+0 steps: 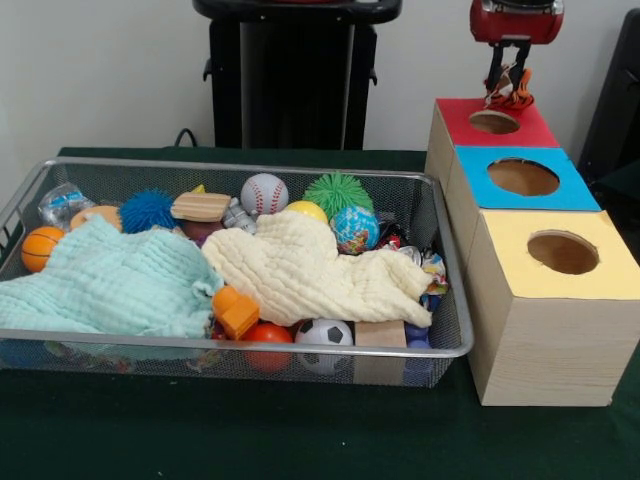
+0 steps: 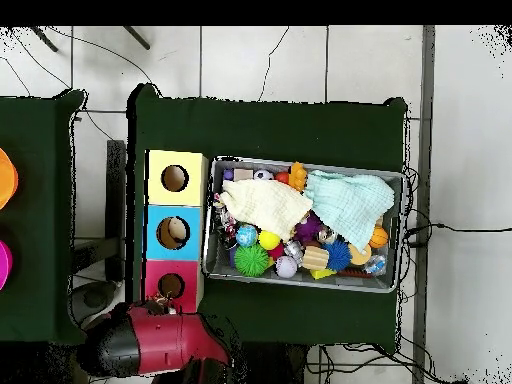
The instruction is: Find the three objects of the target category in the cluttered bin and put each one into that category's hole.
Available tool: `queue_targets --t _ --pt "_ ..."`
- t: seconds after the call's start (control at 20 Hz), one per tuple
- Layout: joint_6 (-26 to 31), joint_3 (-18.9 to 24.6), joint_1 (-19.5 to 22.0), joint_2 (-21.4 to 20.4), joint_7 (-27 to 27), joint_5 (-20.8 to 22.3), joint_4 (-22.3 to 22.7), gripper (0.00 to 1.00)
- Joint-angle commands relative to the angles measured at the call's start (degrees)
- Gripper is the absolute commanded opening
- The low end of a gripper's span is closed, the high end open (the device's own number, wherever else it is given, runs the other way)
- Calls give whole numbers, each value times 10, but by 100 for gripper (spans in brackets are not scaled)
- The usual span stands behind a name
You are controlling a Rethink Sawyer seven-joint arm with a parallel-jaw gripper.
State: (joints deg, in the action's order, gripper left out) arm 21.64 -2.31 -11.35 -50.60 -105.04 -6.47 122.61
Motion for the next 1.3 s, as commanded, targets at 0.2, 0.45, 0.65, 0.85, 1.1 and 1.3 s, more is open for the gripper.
queue_targets --t 0.2,0.45,0.65,0.85,1.1,1.3 --pt "41 17 21 -30 -105 -39 2 0" --pt "66 4 29 -49 -88 -27 -1 0" --pt "84 3 40 -62 -77 -21 -4 0" --pt "102 3 54 -72 -63 -13 -11 0" --pt "89 5 71 -65 -50 4 -10 0" --pt "64 4 66 -42 -60 13 -21 0"
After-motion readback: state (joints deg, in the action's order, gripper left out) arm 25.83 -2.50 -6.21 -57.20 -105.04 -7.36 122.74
